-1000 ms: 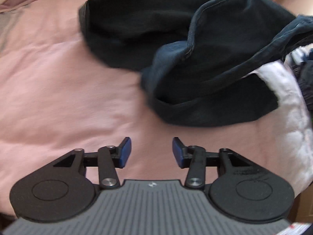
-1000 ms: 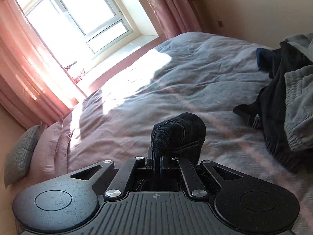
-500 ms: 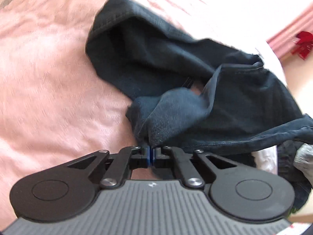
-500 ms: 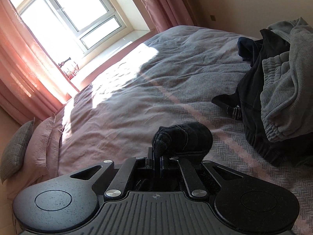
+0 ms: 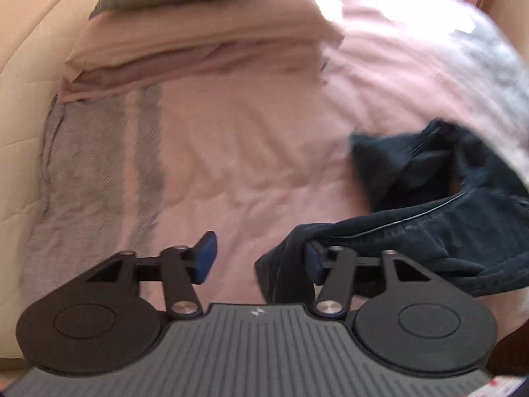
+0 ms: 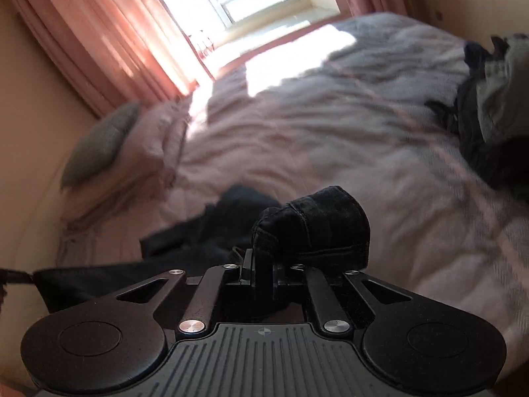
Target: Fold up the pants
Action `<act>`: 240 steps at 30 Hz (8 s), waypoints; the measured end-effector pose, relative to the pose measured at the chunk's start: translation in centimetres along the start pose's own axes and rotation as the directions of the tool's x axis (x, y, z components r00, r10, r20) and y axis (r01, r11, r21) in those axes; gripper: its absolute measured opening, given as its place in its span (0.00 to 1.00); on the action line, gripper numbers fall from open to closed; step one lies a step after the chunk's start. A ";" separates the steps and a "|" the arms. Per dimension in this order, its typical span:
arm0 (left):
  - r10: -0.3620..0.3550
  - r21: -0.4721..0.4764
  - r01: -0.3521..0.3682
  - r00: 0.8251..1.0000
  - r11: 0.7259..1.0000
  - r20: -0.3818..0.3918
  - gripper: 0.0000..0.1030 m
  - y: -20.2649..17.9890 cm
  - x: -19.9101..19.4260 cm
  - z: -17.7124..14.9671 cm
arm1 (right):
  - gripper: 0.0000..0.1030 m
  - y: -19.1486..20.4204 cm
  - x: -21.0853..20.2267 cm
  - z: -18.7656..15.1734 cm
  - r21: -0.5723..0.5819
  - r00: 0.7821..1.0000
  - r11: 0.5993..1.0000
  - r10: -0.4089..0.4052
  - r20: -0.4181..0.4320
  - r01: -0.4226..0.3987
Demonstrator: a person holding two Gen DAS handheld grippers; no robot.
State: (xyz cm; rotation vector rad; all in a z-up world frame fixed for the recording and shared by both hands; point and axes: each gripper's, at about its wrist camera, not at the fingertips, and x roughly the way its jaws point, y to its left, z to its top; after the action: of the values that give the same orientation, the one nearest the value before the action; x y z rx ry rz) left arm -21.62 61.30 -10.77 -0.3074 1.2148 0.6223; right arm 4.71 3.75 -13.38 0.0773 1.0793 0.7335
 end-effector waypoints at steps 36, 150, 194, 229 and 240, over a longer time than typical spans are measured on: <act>-0.035 -0.696 0.106 0.993 0.710 0.115 0.39 23.6 8.3 -11.9 | 0.12 -0.2 8.0 -6.0 0.315 0.937 0.889 -0.349 -0.009 0.333; 0.041 0.009 -0.042 0.993 0.999 0.108 0.40 -12.8 14.5 0.2 | 0.51 -12.8 21.5 -2.4 0.581 0.990 0.804 0.140 0.025 -0.129; 0.208 -0.165 -0.196 0.976 0.967 0.061 0.44 -15.1 10.7 -2.0 | 0.40 -21.7 28.0 13.0 0.289 0.998 0.957 -0.049 0.046 0.033; 0.139 -0.608 -0.085 0.989 0.789 0.042 0.45 12.9 13.3 -19.0 | 0.21 -15.4 9.4 -15.7 0.756 0.964 0.641 -0.259 0.050 0.133; 0.134 -0.810 0.030 0.982 0.586 0.133 0.02 19.1 19.6 -21.0 | 0.05 -13.8 8.7 -18.5 0.784 0.953 0.609 -0.292 0.081 0.121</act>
State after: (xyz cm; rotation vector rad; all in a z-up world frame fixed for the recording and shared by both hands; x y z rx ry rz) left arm -45.12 70.68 -34.14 -0.9758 0.6815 1.2299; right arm -1.20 -7.08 -34.69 0.7488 1.1170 -0.0119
